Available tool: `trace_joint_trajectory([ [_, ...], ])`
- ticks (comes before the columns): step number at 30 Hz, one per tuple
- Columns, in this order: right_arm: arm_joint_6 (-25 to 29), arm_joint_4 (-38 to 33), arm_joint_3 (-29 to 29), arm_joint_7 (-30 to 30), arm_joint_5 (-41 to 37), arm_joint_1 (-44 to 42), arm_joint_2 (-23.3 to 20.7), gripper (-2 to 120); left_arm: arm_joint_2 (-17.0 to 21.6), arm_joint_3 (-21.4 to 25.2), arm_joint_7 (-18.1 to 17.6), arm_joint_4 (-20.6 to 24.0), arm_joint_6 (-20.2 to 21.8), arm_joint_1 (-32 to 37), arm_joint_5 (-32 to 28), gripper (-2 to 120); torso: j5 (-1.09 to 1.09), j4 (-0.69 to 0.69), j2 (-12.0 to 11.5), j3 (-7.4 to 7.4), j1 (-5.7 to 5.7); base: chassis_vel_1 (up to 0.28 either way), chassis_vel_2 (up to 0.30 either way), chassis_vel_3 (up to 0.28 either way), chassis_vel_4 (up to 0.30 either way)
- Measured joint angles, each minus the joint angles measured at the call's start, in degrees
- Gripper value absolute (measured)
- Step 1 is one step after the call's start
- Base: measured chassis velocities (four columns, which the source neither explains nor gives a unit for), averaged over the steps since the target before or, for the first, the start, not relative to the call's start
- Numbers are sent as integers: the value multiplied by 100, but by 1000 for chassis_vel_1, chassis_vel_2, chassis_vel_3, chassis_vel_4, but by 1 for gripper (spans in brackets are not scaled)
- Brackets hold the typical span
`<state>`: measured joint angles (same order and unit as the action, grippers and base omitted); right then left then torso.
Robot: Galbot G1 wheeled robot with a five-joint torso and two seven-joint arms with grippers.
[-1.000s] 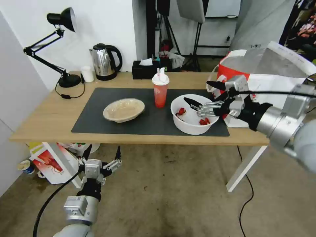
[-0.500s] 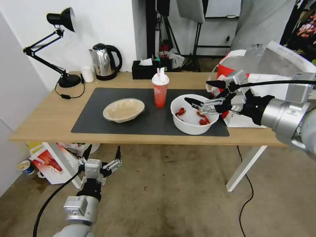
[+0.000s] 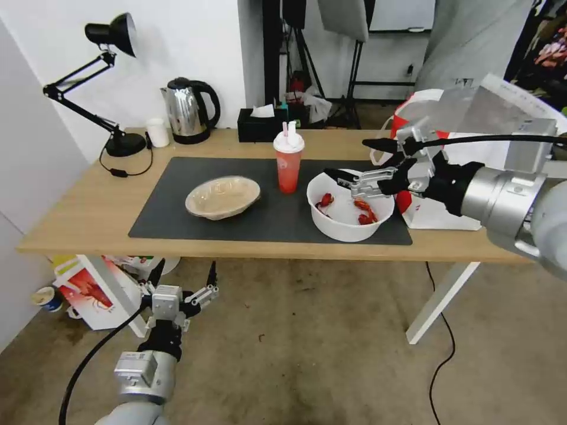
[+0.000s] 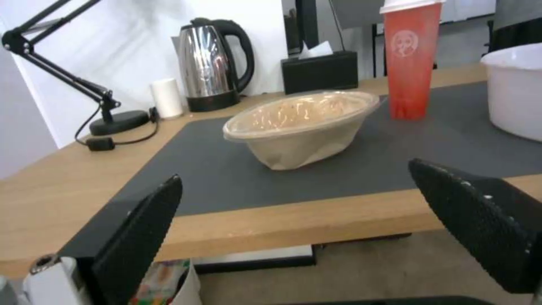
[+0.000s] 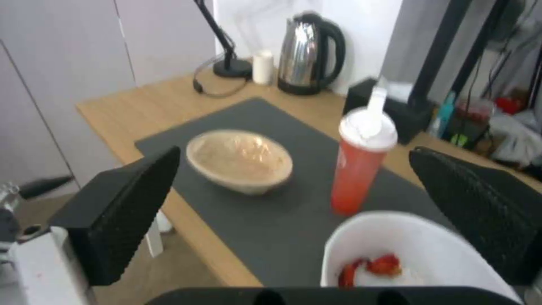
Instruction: Pick up the trash from the table and place it into the takeout bag.
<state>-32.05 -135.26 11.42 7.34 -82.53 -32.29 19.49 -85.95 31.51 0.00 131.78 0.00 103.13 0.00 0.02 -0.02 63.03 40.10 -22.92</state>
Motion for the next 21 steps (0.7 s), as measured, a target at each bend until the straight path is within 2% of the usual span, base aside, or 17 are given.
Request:
trace_joint_trajectory([
  [2,-9,17,-44,7,-4,44,19,100,0,-1,0,0,0,1,0,100,6,4,0,1,1,0,0,0,0],
  [4,-9,4,-40,-9,-7,85,4,100,0,0,0,0,0,0,0,100,-7,0,0,0,0,0,0,0,0],
  [6,-36,51,-216,33,-50,233,92,100,0,0,0,0,0,0,0,100,0,0,0,0,0,0,0,0,0],
  [8,-132,226,-757,190,-189,664,354,100,0,0,0,0,0,0,0,100,-2,3,0,0,0,0,0,0,0],
  [9,-132,226,-757,190,-189,664,354,100,0,0,0,0,0,0,0,100,-2,3,0,0,0,0,0,0,0],
  [12,-261,448,-1481,399,-371,1250,707,100,0,0,0,0,0,0,0,100,-2,2,0,0,0,0,0,0,0],
  [14,-284,491,-1617,439,-405,1364,772,100,0,0,0,0,0,1,0,100,-2,2,0,0,0,0,0,0,0],
  [21,-480,831,-2733,753,-686,2283,1315,100,0,0,0,0,0,1,0,100,-3,2,0,1,0,0,0,0,0],
])
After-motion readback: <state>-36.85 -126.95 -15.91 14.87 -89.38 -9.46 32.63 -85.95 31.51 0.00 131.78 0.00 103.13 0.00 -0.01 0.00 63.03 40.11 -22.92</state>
